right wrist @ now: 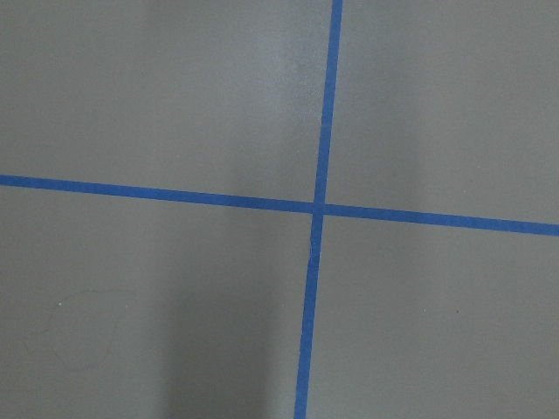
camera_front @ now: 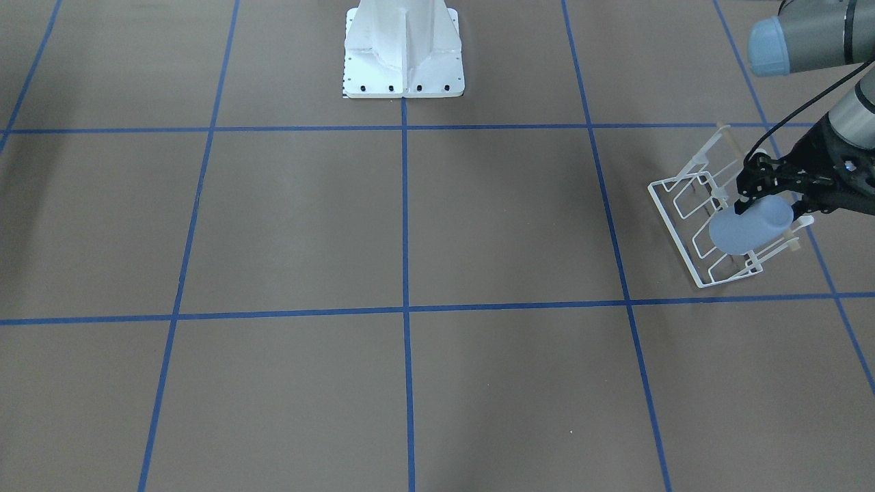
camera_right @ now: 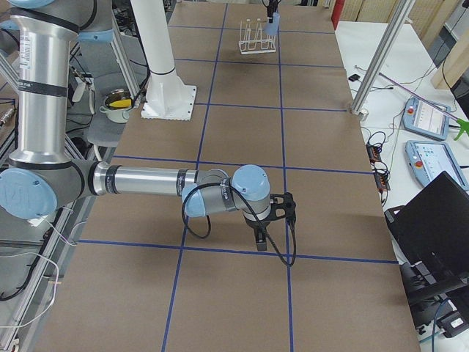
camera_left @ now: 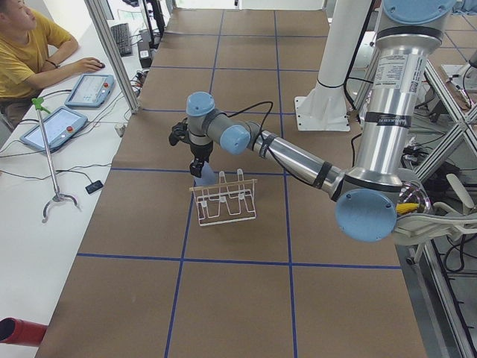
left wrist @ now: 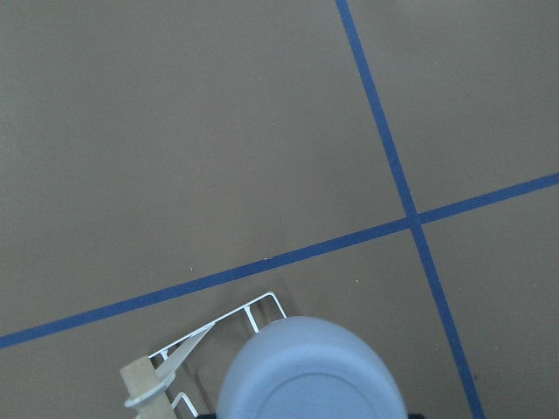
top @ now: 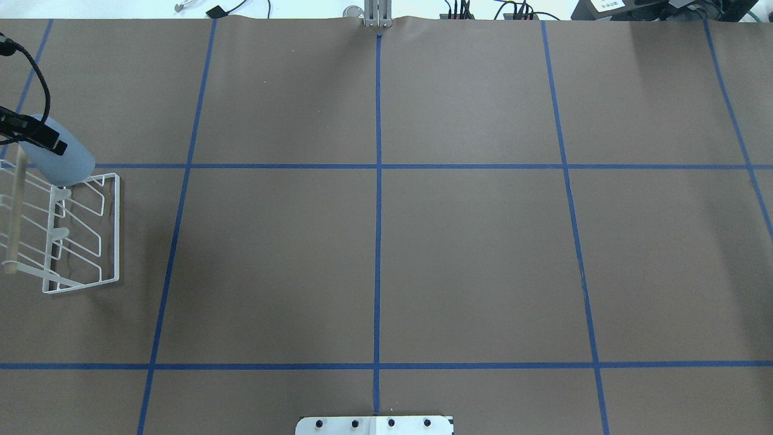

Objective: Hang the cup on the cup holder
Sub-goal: 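Lower the cup with the left gripper onto a rack hook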

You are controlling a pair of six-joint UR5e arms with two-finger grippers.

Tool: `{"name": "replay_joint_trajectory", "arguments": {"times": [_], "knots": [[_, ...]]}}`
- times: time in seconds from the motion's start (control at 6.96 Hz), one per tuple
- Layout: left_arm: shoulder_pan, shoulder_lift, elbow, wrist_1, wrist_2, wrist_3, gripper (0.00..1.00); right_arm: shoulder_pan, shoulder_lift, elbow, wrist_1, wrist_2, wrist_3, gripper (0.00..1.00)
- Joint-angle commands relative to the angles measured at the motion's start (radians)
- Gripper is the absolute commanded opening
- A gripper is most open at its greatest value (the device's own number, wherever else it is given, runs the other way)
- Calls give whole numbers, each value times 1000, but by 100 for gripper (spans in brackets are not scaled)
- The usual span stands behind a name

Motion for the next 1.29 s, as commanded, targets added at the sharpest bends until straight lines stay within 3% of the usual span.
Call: {"name": "replay_joint_trajectory", "arguments": {"times": [0.0,0.14,0.58,0.72,0.86,1.01,1.15], "knots": [[41,6,13,-14,48,-12,0,0,3,0,-1,-2,0,100],[44,4,34,-37,48,-12,15,0,4,-2,-1,-2,0,100],[54,4,134,-173,48,-13,46,0,6,-2,-1,-4,2,100],[64,4,137,-180,48,-13,61,0,6,-2,-1,-4,0,100],[64,4,136,-181,48,-12,85,0,7,-2,-1,-4,0,100],[64,4,136,-206,48,-12,98,0,6,-2,-1,-4,0,100],[64,4,130,-218,48,-16,98,-2,6,-2,-1,-2,0,100]]}}
